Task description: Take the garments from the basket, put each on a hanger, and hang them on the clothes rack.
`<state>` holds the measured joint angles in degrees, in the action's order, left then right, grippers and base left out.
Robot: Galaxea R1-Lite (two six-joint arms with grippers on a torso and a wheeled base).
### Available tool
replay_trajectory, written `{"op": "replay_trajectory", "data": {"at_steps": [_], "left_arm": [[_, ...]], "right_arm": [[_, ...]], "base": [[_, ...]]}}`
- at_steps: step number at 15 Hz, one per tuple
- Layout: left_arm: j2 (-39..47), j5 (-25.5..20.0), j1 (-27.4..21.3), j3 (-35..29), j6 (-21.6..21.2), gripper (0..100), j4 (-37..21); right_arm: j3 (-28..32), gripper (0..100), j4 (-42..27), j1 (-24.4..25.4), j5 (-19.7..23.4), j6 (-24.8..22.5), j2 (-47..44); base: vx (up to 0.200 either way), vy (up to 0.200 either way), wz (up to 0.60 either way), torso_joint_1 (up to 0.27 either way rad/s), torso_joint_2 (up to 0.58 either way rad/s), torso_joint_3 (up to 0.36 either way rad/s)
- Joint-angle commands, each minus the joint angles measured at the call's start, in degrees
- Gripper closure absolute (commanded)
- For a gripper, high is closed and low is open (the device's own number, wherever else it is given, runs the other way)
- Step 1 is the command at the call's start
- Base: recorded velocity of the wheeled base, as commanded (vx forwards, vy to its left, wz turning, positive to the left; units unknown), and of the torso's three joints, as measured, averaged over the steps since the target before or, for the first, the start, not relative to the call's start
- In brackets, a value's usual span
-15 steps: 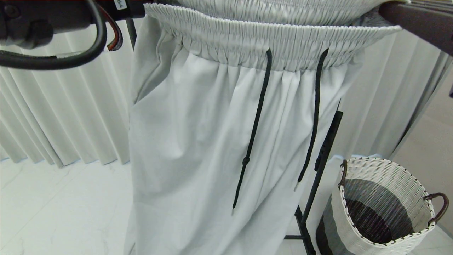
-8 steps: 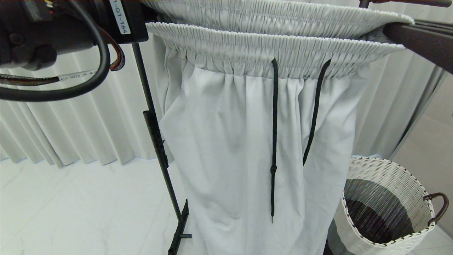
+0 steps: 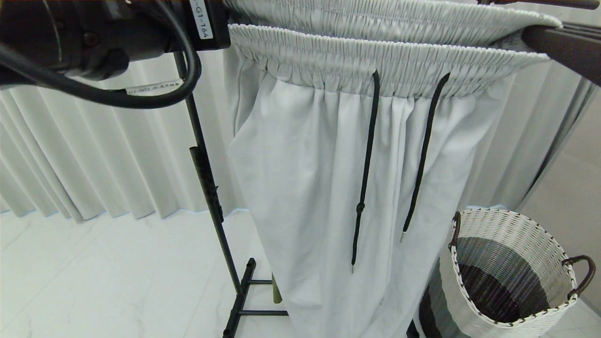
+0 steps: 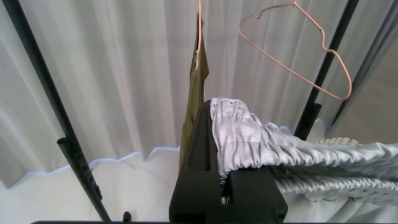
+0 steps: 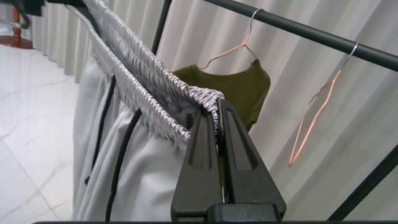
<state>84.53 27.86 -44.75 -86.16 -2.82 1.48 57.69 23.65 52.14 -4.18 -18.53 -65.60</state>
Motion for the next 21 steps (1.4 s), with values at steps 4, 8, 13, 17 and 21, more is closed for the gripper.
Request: {"op": "replay_trajectory", "data": {"at_steps": [4, 8, 13, 17, 21], "left_arm": [[8.37, 0.09, 0.72, -5.86, 0.62, 100, 0.19], [13.20, 0.09, 1.33, -10.17, 1.41, 100, 0.19], [11.62, 0.53, 1.25, -9.64, 1.59, 100, -0.33], [2.48, 0.71, 1.25, -1.11, 1.59, 100, -4.38], [-6.31, 0.53, -1.92, 8.64, 1.50, 100, -4.46]], "right_arm": [[-0.38, 100, -6.16, 1.74, 0.23, -0.02, 5.13], [-2.84, 100, -7.65, 10.26, 0.40, -0.02, 6.45], [-2.84, 100, -7.48, 10.61, -0.04, 0.07, 5.57], [-1.70, 100, -5.19, 3.50, 0.14, 0.16, 2.14], [0.76, 100, 1.66, 0.42, 0.23, 0.34, -4.01]], "base": [[0.000, 0.000, 0.00, 0.000, 0.00, 0.000], [0.000, 0.000, 0.00, 0.000, 0.00, 0.000], [0.000, 0.000, 0.00, 0.000, 0.00, 0.000], [0.000, 0.000, 0.00, 0.000, 0.00, 0.000], [0.000, 0.000, 0.00, 0.000, 0.00, 0.000]]}}
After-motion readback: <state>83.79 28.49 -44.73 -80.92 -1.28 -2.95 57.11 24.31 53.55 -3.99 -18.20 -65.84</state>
